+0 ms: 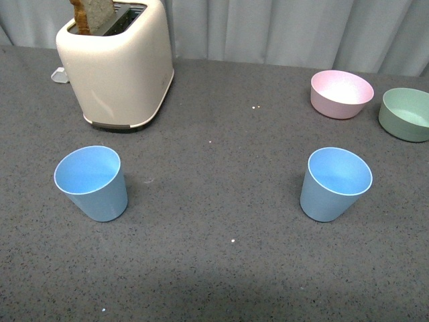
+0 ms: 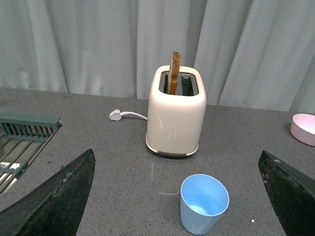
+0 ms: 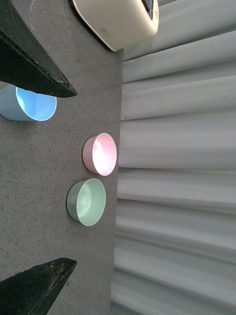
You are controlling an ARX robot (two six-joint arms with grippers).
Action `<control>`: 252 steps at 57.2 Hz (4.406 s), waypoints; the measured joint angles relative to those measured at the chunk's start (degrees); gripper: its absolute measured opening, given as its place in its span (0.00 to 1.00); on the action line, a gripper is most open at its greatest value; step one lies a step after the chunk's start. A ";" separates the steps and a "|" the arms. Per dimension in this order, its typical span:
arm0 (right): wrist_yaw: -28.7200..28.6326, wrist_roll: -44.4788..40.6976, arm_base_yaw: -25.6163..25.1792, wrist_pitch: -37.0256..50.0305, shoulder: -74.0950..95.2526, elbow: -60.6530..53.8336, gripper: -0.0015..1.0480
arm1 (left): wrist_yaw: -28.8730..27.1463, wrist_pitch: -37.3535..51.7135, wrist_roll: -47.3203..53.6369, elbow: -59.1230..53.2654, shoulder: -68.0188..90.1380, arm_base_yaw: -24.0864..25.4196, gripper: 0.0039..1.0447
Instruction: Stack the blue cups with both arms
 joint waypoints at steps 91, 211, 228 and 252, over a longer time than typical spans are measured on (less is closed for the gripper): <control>0.00 0.00 -0.02 0.00 0.00 0.00 0.91 | 2.78 1.20 -20.79 37.75 87.43 -2.05 0.94; 0.00 0.00 -0.02 0.00 0.00 0.00 0.91 | -0.68 -14.40 -27.50 62.23 111.67 -24.83 0.03; 0.00 0.00 -0.02 -0.02 0.00 0.00 0.91 | -1.14 -14.82 -28.50 63.41 113.59 -25.31 0.03; 0.00 0.00 -0.02 0.00 0.00 0.00 0.91 | -0.57 -15.63 -29.86 63.91 113.02 -25.53 0.59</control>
